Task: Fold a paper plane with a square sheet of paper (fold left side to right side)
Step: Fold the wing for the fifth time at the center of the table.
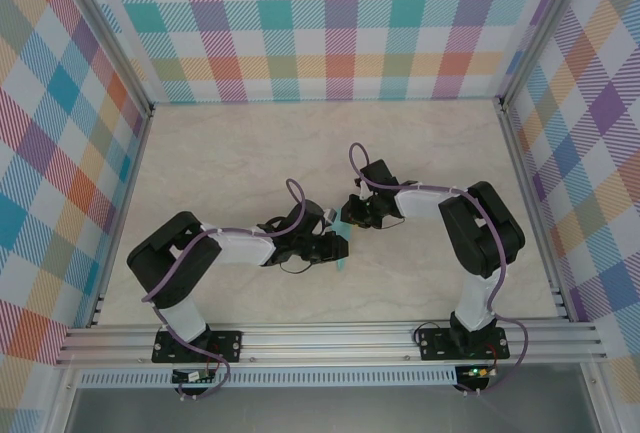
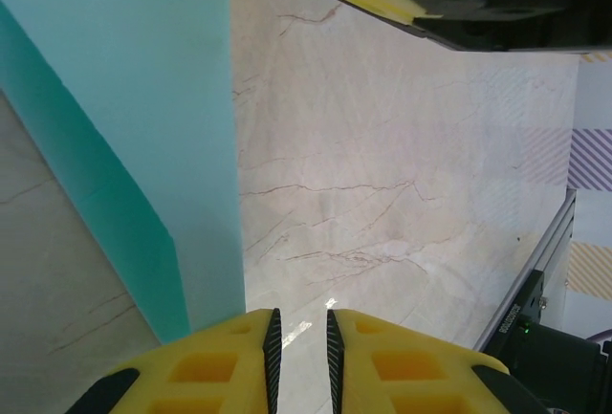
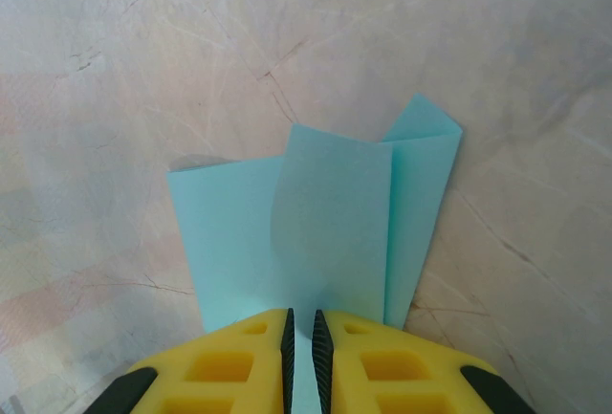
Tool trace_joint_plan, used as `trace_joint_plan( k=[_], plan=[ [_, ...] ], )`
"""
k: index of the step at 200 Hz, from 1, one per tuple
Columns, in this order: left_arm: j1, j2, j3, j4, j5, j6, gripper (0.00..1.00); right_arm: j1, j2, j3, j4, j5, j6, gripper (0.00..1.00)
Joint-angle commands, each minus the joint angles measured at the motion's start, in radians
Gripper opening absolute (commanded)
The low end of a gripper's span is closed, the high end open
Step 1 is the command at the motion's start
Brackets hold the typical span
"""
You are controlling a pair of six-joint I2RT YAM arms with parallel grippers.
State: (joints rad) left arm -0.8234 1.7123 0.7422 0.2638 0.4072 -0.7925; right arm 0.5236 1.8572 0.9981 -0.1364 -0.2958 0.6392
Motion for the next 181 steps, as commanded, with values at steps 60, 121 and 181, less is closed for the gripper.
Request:
trace_joint_plan(
  k=[60, 121, 181],
  plan=[
    [-0.012, 0.042, -0.015, 0.004, -0.012, -0.001, 0.21, -0.001, 0.027, -0.029, -0.117, 0.081, -0.012, 0.18],
    [-0.027, 0.071, -0.014, 0.028, -0.008, -0.012, 0.21, -0.002, 0.028, -0.030, -0.113, 0.078, -0.013, 0.18],
    [-0.035, 0.079, -0.013, 0.029, -0.008, -0.012, 0.21, -0.002, 0.030, -0.032, -0.111, 0.076, -0.012, 0.18]
  ],
)
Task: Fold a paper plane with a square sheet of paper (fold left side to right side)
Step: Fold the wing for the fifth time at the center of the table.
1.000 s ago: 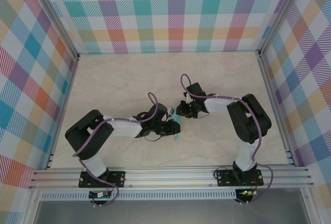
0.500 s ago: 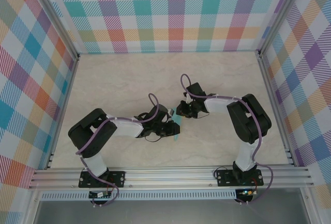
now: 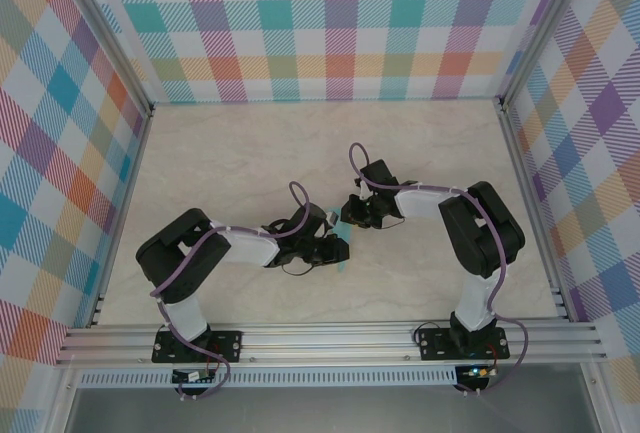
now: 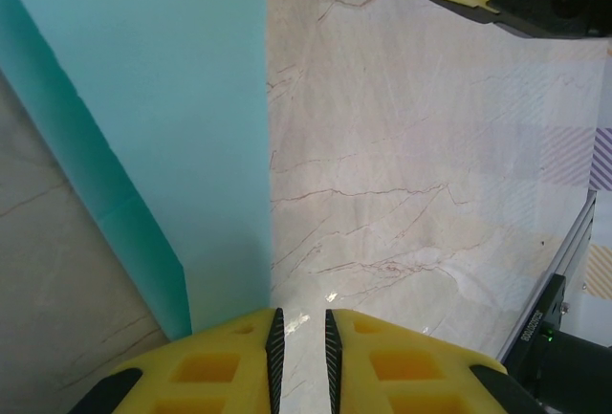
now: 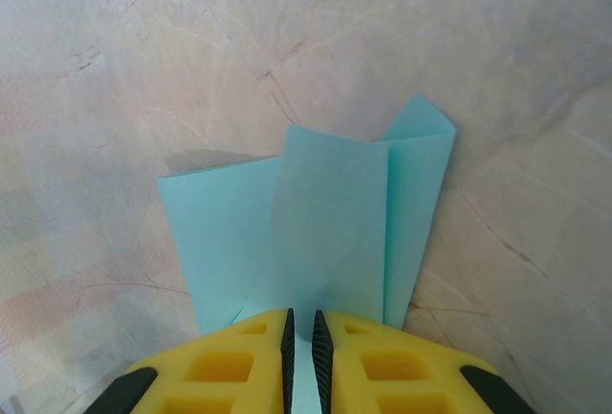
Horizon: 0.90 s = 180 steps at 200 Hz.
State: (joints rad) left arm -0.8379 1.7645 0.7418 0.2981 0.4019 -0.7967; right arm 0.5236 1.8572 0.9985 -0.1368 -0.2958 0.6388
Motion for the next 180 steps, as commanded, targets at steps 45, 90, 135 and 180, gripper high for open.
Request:
trace_joint_plan(
  k=[45, 90, 135, 180],
  plan=[
    [-0.030, 0.053, -0.014, -0.028, -0.017, -0.019, 0.17, -0.003, -0.027, -0.022, -0.104, 0.037, -0.024, 0.18],
    [-0.033, 0.046, -0.033, -0.072, -0.060, -0.032, 0.05, -0.004, -0.196, -0.053, -0.135, 0.032, -0.050, 0.08],
    [-0.036, 0.043, -0.024, -0.102, -0.080, -0.023, 0.03, 0.010, -0.301, -0.210, -0.010, -0.100, 0.005, 0.05],
    [-0.040, 0.038, -0.022, -0.117, -0.090, -0.016, 0.02, 0.040, -0.262, -0.232, 0.107, -0.156, 0.060, 0.06]
  ],
)
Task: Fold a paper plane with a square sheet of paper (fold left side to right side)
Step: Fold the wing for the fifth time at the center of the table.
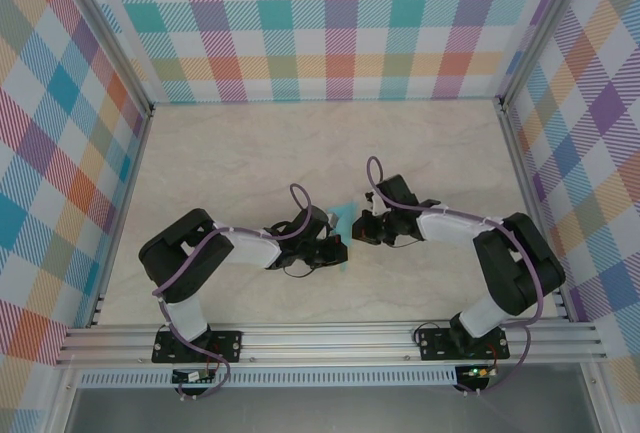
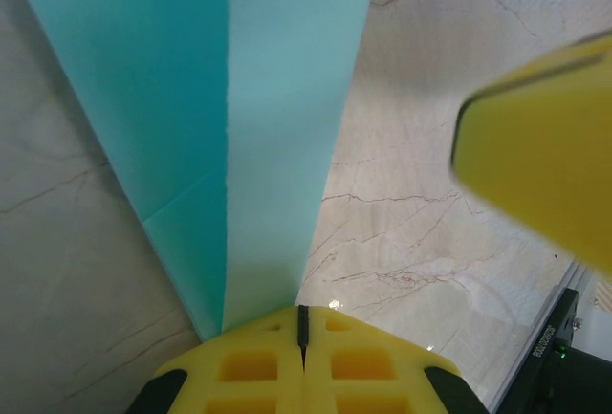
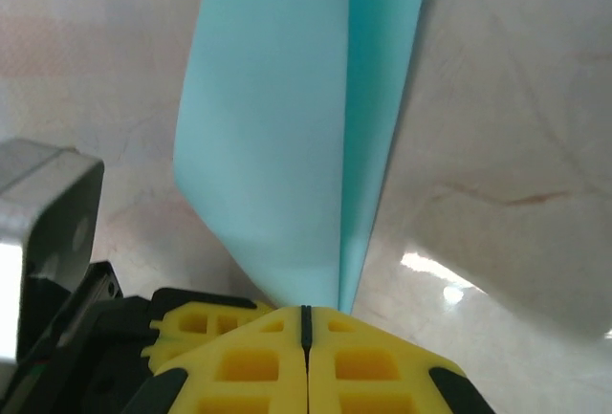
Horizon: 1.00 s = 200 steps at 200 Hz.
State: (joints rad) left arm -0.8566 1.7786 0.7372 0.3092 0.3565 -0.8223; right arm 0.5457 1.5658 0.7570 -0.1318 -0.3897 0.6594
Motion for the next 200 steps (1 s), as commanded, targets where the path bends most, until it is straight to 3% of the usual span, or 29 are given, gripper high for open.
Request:
trace_joint_plan(
  k=[1, 71, 158, 200],
  plan=[
    [-0.021, 0.025, -0.017, -0.128, -0.045, 0.009, 0.02, 0.018, 0.032, 0.011, 0.104, -0.063, 0.040, 0.06],
    [-0.025, 0.024, -0.009, -0.142, -0.052, 0.012, 0.00, 0.034, 0.155, 0.059, 0.131, -0.052, 0.047, 0.06],
    [-0.026, 0.027, -0.014, -0.148, -0.056, 0.012, 0.00, 0.027, 0.237, 0.120, 0.025, 0.156, -0.069, 0.06],
    [-0.025, 0.031, -0.025, -0.145, -0.059, 0.007, 0.00, -0.013, 0.253, 0.132, 0.053, 0.169, -0.109, 0.06]
  ],
)
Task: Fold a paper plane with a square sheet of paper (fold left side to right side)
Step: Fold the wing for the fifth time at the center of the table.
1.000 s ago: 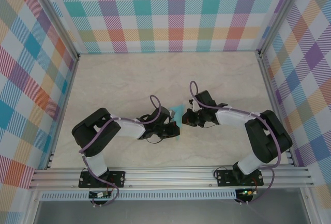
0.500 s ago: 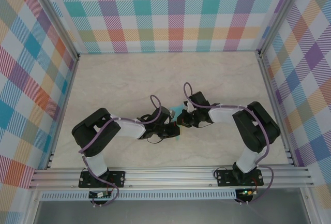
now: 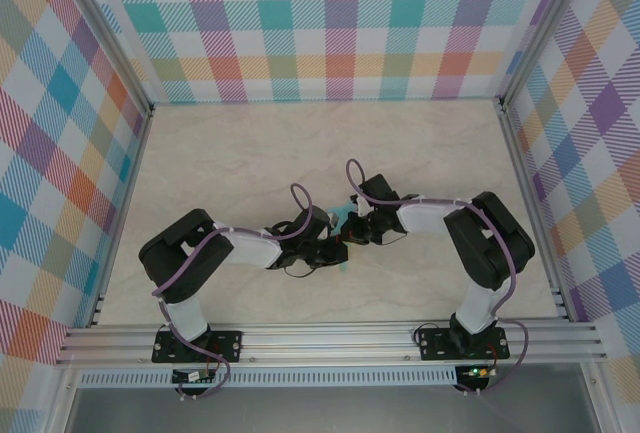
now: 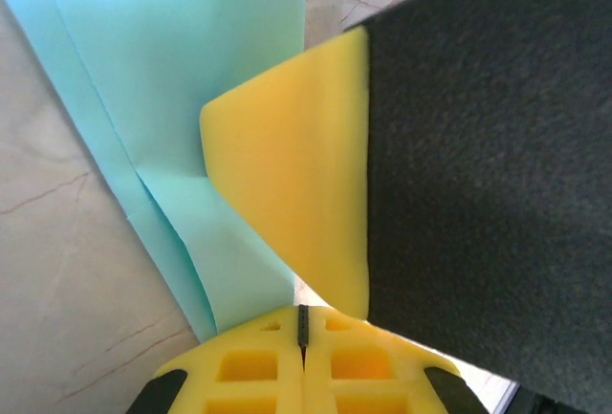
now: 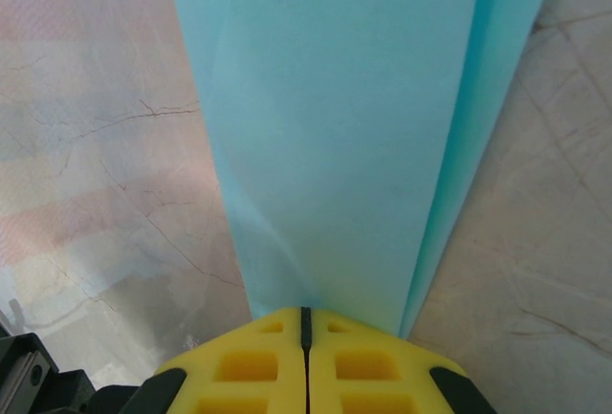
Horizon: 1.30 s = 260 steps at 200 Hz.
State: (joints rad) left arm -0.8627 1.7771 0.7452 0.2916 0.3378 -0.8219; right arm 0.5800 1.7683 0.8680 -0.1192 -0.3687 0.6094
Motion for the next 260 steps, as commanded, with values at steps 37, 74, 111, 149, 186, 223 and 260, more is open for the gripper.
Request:
trace_joint_plan(
  k=[37, 74, 111, 149, 186, 223, 260],
  plan=[
    [-0.020, 0.038, -0.030, -0.132, -0.040, 0.007, 0.00, -0.080, 0.065, 0.028, 0.079, 0.126, -0.079, 0.06],
    [-0.019, 0.044, -0.028, -0.131, -0.039, 0.006, 0.00, -0.109, 0.082, 0.052, 0.090, 0.104, -0.092, 0.07],
    [-0.019, 0.045, -0.030, -0.128, -0.037, 0.006, 0.00, -0.127, 0.102, 0.090, 0.078, 0.094, -0.103, 0.07],
    [-0.020, 0.047, -0.031, -0.124, -0.036, 0.005, 0.00, -0.140, 0.107, 0.119, 0.060, 0.097, -0.118, 0.07],
    [-0.020, 0.043, -0.032, -0.123, -0.035, 0.005, 0.00, -0.157, 0.148, 0.167, 0.032, 0.108, -0.138, 0.07],
    [-0.019, 0.039, -0.037, -0.123, -0.036, 0.004, 0.00, -0.180, 0.172, 0.199, 0.018, 0.111, -0.150, 0.07],
    [-0.020, 0.044, -0.036, -0.120, -0.034, 0.003, 0.00, -0.197, 0.184, 0.224, 0.011, 0.099, -0.157, 0.08]
  ],
)
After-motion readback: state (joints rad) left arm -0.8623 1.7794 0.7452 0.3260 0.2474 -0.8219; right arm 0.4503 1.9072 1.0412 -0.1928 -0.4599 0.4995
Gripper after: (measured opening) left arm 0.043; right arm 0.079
